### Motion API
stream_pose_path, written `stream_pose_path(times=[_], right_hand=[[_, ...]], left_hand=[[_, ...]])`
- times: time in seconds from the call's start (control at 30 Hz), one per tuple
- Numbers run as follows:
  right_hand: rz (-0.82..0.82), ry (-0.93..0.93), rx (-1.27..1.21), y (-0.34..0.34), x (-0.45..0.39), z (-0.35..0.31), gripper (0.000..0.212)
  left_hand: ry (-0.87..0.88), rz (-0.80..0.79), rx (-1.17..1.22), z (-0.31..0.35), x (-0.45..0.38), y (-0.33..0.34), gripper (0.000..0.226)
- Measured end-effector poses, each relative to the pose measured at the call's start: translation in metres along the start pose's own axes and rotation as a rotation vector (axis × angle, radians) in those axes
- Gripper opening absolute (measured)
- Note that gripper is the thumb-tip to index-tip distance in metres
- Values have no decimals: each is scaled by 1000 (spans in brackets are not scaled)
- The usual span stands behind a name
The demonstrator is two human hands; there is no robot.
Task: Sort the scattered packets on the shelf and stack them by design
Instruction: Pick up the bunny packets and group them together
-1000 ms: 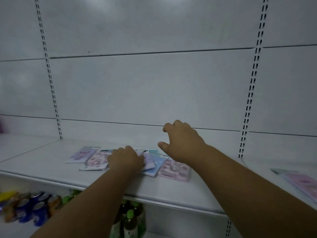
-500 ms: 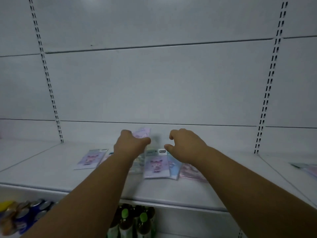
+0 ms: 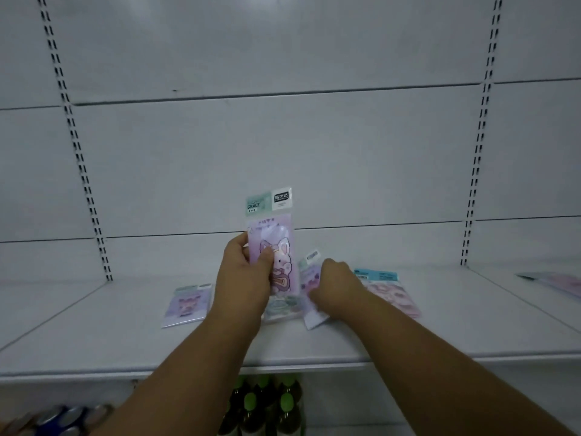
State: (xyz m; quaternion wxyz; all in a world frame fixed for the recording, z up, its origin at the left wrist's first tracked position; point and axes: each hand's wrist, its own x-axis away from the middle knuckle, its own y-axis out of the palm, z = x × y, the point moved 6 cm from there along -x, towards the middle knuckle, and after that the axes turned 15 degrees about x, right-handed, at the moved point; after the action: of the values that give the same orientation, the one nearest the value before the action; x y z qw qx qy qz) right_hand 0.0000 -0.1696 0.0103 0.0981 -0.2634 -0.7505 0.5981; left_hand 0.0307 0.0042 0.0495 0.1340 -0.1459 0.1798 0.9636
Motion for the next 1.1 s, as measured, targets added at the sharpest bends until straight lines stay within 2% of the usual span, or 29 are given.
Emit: stream_pose_path(times=[0.17,0.27,0.43,0.63,0.73,0.87,0.93,1.03,1.1], right_hand=[[342,-5,-457,-57,25,29,26],[444,58,-516,-86,38,70,18],[508,185,-517,-121,62,164,15],[572,306,-388,-167,86,309,15],[536,348,-309,-188,86,381,12],[398,412,-292,-190,66,460,6],[298,422,-290,-180,49,489,12],[163,392,-144,-166,31,514,22],[73,368,-45,-158,29,518,35]], left_hand=[[-96,-49,189,-1,2,20,22],[-140,-114,272,-11,11,54,26],[-221,-239,362,-32,40,141,25],[-283,-344,407,-67,84,271,29],[-307,-326,412,-85,106,330,27],[-349,-286,406,-104,125,395,29],[-340,-261,379,-109,130,416,26],[-338,-207,354,-116,136,435,26],[-351,-180,327,-123,138,442,28]])
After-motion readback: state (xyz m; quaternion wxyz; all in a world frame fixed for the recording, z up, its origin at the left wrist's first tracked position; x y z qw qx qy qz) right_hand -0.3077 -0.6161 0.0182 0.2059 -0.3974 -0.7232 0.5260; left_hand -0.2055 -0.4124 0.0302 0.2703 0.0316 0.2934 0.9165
